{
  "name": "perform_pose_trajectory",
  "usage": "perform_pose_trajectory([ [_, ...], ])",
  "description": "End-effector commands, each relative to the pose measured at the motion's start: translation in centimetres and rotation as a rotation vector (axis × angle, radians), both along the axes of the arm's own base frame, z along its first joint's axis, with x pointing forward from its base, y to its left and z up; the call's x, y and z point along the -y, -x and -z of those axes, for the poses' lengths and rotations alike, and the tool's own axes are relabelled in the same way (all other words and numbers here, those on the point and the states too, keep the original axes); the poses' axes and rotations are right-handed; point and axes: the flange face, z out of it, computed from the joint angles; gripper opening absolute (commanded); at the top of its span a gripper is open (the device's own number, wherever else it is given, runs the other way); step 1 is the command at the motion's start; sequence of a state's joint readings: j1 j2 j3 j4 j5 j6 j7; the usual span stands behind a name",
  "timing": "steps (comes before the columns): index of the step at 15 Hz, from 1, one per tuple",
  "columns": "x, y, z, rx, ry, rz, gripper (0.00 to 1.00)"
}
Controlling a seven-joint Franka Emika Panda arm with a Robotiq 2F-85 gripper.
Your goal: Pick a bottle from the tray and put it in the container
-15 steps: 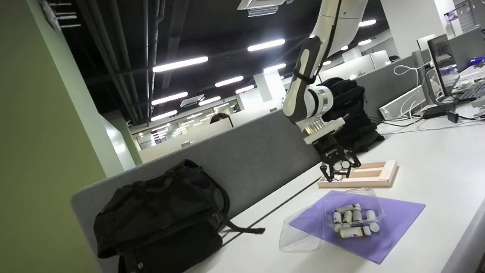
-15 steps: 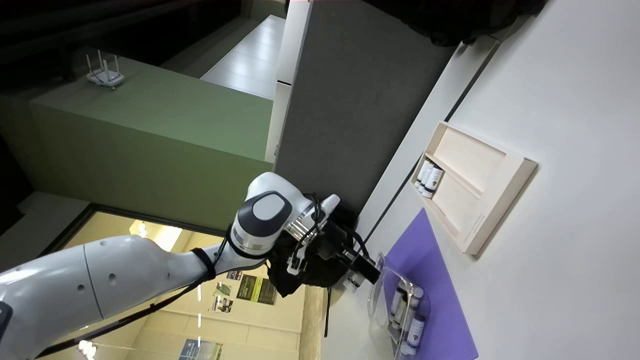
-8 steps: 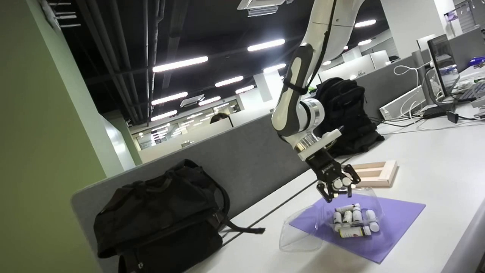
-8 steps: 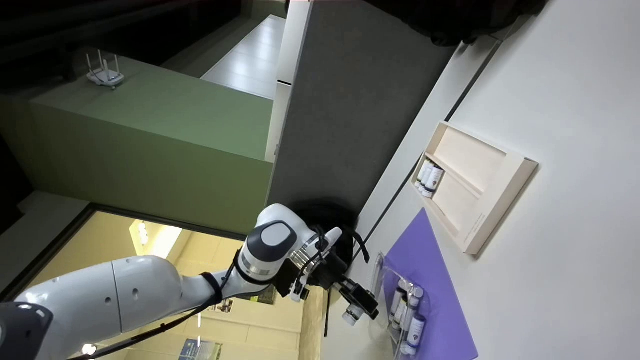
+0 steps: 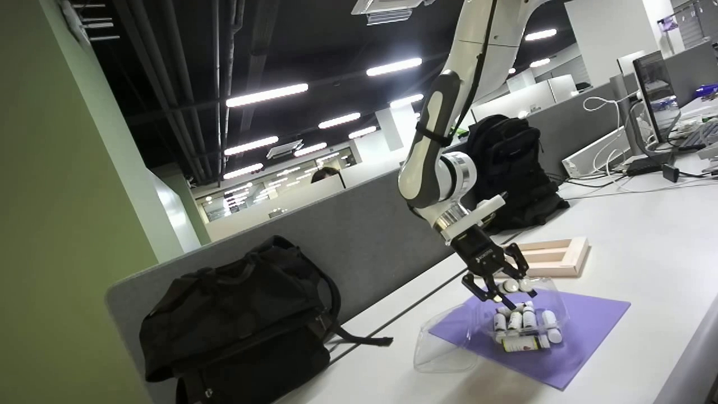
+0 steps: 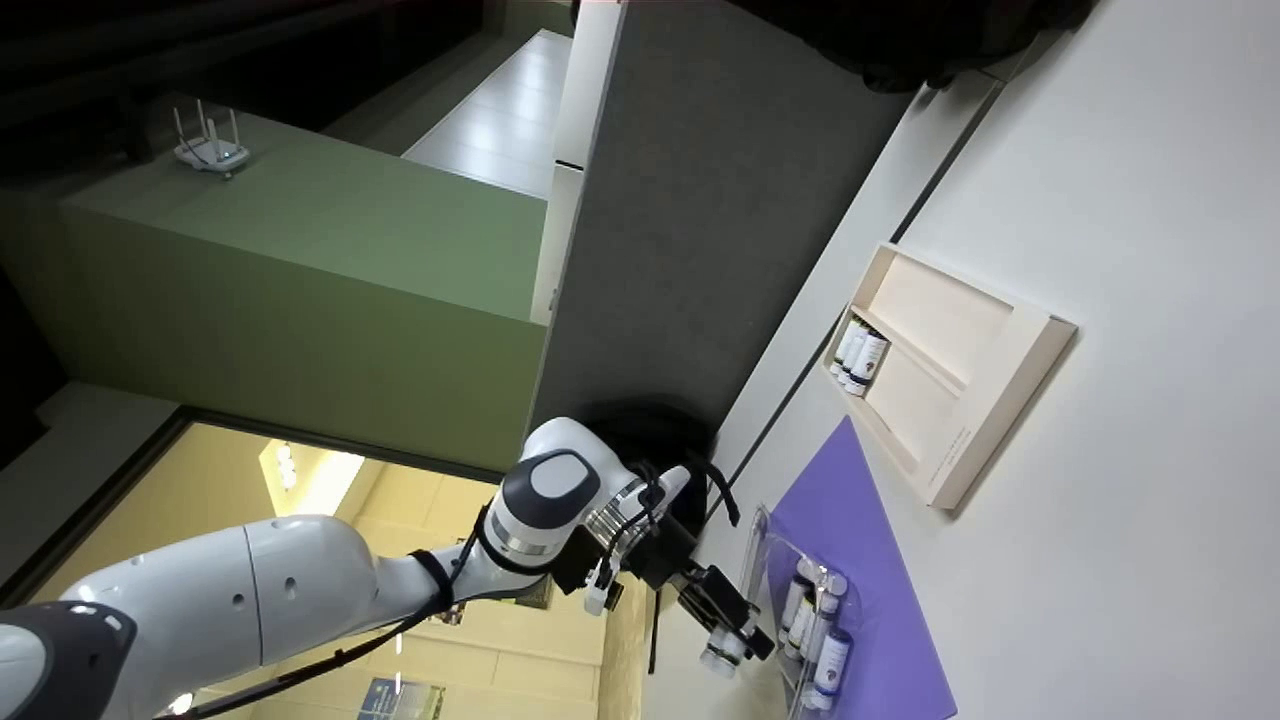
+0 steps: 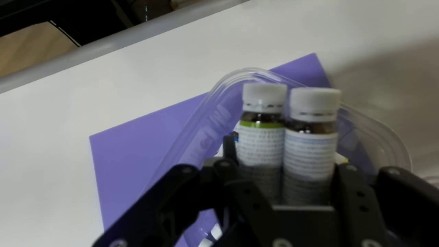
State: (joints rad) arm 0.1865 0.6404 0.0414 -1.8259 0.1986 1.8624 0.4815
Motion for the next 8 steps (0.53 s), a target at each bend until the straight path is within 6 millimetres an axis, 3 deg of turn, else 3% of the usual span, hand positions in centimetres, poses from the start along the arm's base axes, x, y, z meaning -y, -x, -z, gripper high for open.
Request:
perform_pose_trajectory([
  [1,1.5,-0.1,-3.3,-0.004,-0.016,-0.004,0.86],
  [3,2.3,-0.2,-4.5,-0.009,-0.020,0.000,0.97],
  [6,3.9,-0.4,-6.8,-0.007,-0.021,0.010,1.00],
  [7,2.8,-0.8,-4.8,-0.007,-0.021,0.006,0.97],
  [8,3.3,-0.9,-5.5,-0.004,-0.023,0.009,1.00],
])
